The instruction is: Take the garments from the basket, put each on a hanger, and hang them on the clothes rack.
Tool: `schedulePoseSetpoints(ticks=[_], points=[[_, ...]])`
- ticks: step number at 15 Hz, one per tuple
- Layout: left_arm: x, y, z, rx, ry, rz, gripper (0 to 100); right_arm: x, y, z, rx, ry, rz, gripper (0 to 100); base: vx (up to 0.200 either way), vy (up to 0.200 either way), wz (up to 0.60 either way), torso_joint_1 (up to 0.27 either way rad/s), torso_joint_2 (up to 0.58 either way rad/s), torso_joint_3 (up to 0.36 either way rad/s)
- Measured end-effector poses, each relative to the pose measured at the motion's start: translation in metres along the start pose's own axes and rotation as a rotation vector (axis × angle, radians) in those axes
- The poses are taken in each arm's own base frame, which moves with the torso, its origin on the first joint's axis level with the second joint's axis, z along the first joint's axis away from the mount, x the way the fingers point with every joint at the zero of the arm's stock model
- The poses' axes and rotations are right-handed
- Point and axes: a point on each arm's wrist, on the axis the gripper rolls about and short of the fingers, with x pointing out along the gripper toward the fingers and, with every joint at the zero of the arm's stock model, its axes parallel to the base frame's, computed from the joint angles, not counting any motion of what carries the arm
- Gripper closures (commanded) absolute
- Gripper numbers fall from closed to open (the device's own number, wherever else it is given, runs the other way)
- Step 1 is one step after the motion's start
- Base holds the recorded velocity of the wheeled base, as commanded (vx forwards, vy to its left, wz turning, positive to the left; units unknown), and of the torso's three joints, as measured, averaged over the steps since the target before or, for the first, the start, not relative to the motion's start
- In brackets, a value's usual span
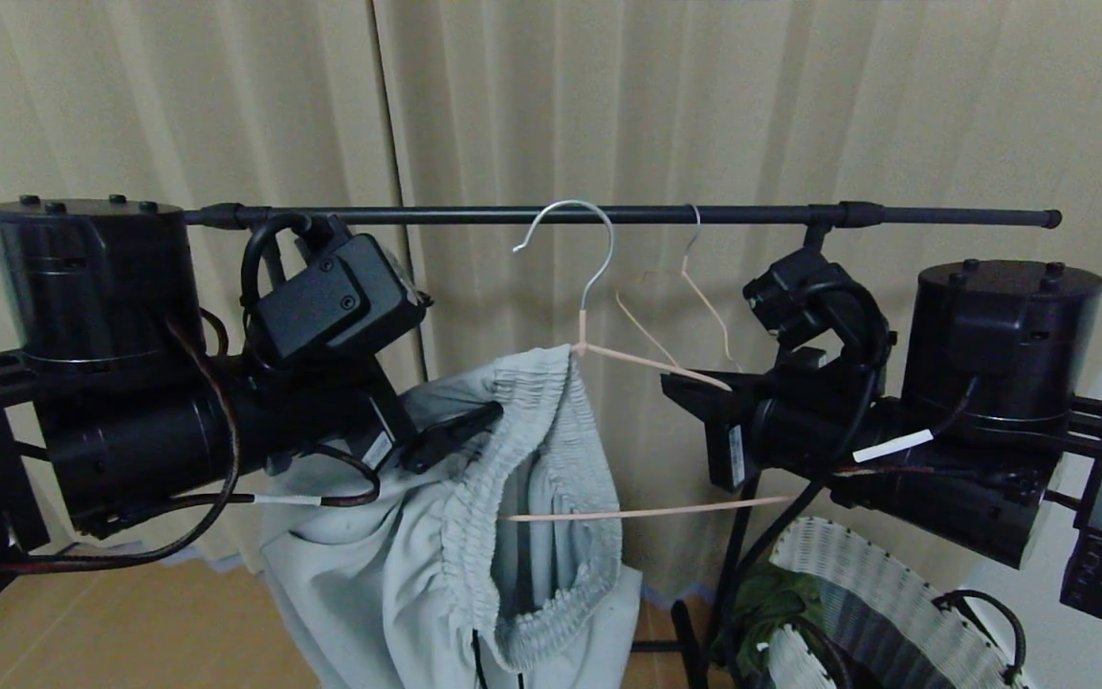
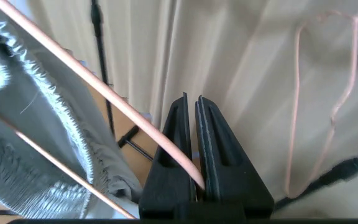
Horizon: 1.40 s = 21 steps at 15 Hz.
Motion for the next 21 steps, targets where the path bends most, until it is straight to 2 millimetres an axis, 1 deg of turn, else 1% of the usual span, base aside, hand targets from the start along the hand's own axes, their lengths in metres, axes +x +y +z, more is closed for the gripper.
schedulePoseSetpoints(ticks=[7, 12, 17, 18, 21], points=[[0.000, -0.004, -0.004, -0.003, 0.011, -0.015, 100, -0.002, 0.003, -0.001, -0.002, -0.009, 0.019, 100, 0.000, 0.000, 0.00, 0.000, 0.00, 0.000], [-0.009, -0.008, -0.008, -0.008, 0.021, -0.020, 100, -0.002, 0.003, 0.000, -0.001, -0.012, 0.022, 100, 0.000, 0.000, 0.00, 0.000, 0.00, 0.000], [-0.014, -0.007, -0.007, -0.013, 0.018, -0.006, 100, -0.003, 0.003, 0.000, -0.002, -0.014, 0.022, 100, 0.000, 0.000, 0.00, 0.000, 0.00, 0.000], [-0.014, -0.006, -0.007, -0.014, 0.018, -0.005, 100, -0.004, 0.003, 0.000, -0.001, -0.013, 0.021, 0, 0.000, 0.000, 0.00, 0.000, 0.00, 0.000], [-0.014, -0.006, -0.008, -0.016, 0.030, 0.000, 100, -0.007, 0.002, -0.002, 0.001, -0.010, 0.013, 0, 0.000, 0.000, 0.00, 0.000, 0.00, 0.000]])
